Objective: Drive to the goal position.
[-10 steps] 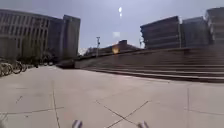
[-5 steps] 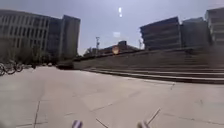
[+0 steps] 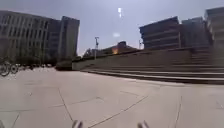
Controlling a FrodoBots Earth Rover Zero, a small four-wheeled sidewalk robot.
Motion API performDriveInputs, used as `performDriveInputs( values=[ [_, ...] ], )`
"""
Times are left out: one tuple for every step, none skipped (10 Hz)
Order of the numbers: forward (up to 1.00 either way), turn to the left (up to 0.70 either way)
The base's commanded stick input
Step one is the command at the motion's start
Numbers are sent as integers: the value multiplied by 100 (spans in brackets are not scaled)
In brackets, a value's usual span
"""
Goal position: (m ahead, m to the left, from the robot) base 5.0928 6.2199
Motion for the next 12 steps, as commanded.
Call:
performDriveInputs(
  values=[
    [85,0],
    [85,0],
    [85,0],
    [85,0],
    [85,0],
    [85,0],
    [85,0],
    [85,0],
    [85,0],
    [85,0],
    [85,0],
    [85,0]
  ],
)
